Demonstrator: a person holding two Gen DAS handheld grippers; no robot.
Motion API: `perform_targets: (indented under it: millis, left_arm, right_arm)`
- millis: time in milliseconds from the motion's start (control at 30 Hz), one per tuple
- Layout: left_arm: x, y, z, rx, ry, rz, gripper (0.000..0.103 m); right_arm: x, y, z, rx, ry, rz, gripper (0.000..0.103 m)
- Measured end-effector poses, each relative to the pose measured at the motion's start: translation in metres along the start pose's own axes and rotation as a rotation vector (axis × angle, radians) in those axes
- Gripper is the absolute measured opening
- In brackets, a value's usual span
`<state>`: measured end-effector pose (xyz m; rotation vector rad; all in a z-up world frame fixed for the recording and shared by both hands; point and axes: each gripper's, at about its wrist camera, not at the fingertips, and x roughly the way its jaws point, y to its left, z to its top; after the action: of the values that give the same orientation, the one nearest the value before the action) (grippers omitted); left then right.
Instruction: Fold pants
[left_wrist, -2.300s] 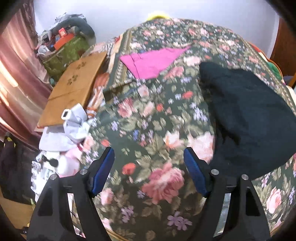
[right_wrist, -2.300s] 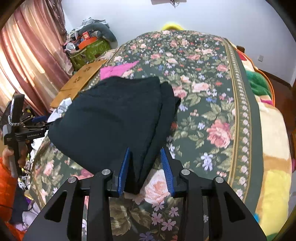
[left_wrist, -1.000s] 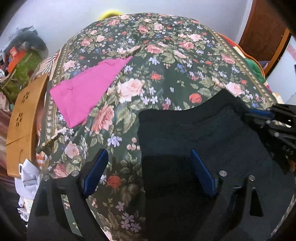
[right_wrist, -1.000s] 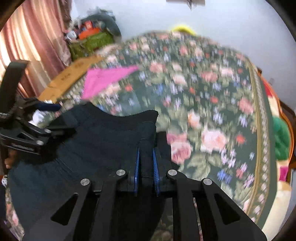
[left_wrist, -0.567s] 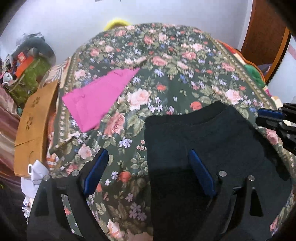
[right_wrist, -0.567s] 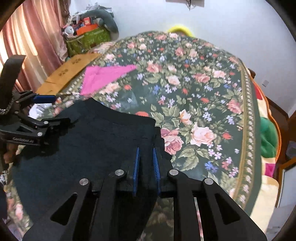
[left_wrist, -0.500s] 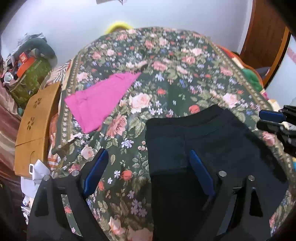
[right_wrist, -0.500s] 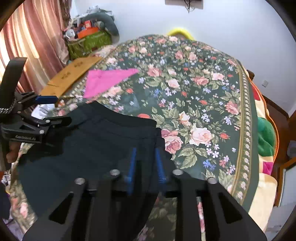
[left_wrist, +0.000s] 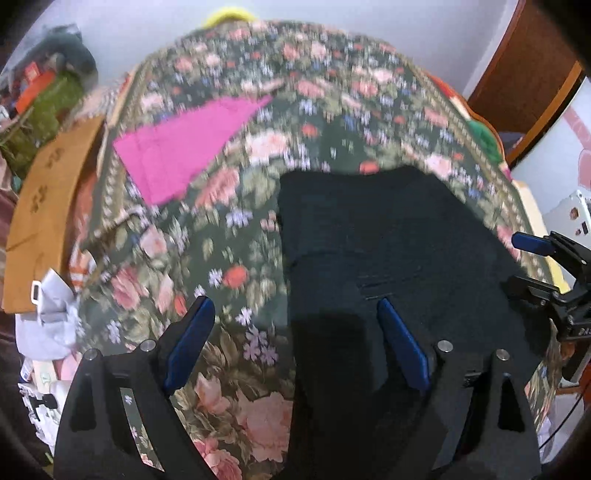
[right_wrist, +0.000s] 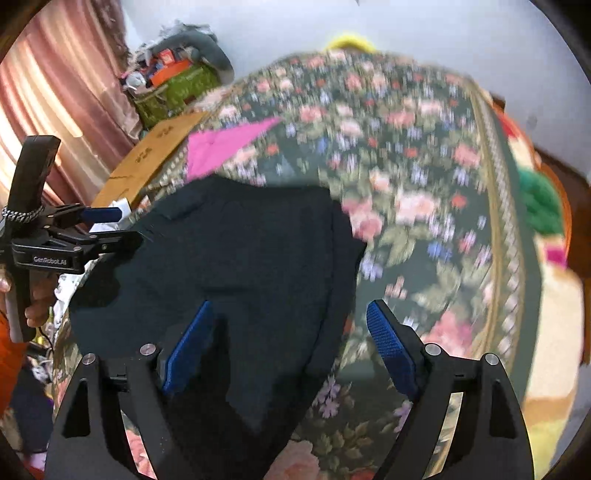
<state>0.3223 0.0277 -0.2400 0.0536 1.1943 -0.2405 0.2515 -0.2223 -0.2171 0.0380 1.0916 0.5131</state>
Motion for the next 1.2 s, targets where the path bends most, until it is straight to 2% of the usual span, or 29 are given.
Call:
perform_targets:
  millis: [133, 200, 267, 333, 400, 433, 533, 600, 633, 667, 767, 833, 967, 1067, 1200]
  left_arm:
    - [0.015, 0.002, 0.004, -0.026, 0.069, -0.085, 0.091]
    - [0.026, -0.001, 0.008, -0.003, 0.109, -0.119, 0.093]
    - [0.035, -0.004, 0.012, 0.011, 0.138, -0.118, 0.097]
    - [0.043, -0.007, 0.016, 0.019, 0.165, -0.147, 0.097]
    - [0.047, -0.008, 0.020, 0.020, 0.181, -0.168, 0.097]
    - [0.049, -0.007, 0.023, 0.015, 0.191, -0.183, 0.097]
    - [0.057, -0.004, 0.028, -0.024, 0.222, -0.258, 0.090]
    - [0.058, -0.005, 0.032, -0.037, 0.214, -0.283, 0.080]
    - [0.057, -0.008, 0.033, -0.036, 0.209, -0.304, 0.070]
    - [0.056, -0.010, 0.035, -0.036, 0.206, -0.301, 0.068]
    - [0.056, -0.013, 0.037, -0.036, 0.194, -0.294, 0.062]
    - [0.055, -0.012, 0.039, -0.048, 0.195, -0.295, 0.059]
    - [0.048, -0.003, 0.041, -0.065, 0.171, -0.281, 0.038]
    - [0.038, 0.002, 0.043, -0.063, 0.144, -0.280, 0.030]
    - [0.019, -0.002, 0.049, -0.027, 0.084, -0.242, 0.024]
  right_arm:
    - [0.016, -0.013, -0.004, 0.071, 0.047, 0.078, 0.083]
    - [0.024, -0.020, -0.002, 0.115, 0.075, 0.134, 0.083]
    - [0.033, -0.026, 0.000, 0.148, 0.104, 0.180, 0.083]
    - [0.038, -0.026, 0.004, 0.136, 0.111, 0.196, 0.083]
    - [0.041, -0.025, 0.007, 0.120, 0.118, 0.202, 0.079]
    - [0.044, -0.025, 0.009, 0.122, 0.127, 0.218, 0.073]
    - [0.047, -0.028, 0.014, 0.133, 0.145, 0.233, 0.066]
    - [0.049, -0.031, 0.016, 0.145, 0.146, 0.241, 0.058]
    - [0.050, -0.033, 0.016, 0.156, 0.148, 0.245, 0.050]
    - [0.050, -0.035, 0.017, 0.173, 0.151, 0.255, 0.039]
    - [0.050, -0.042, 0.018, 0.222, 0.160, 0.296, 0.027]
    - [0.045, -0.037, 0.019, 0.190, 0.147, 0.282, 0.024]
    - [0.039, -0.023, 0.028, 0.118, 0.130, 0.235, 0.021]
    - [0.032, -0.018, 0.040, 0.090, 0.105, 0.226, 0.019]
    - [0.015, -0.001, 0.058, 0.016, 0.040, 0.202, 0.019]
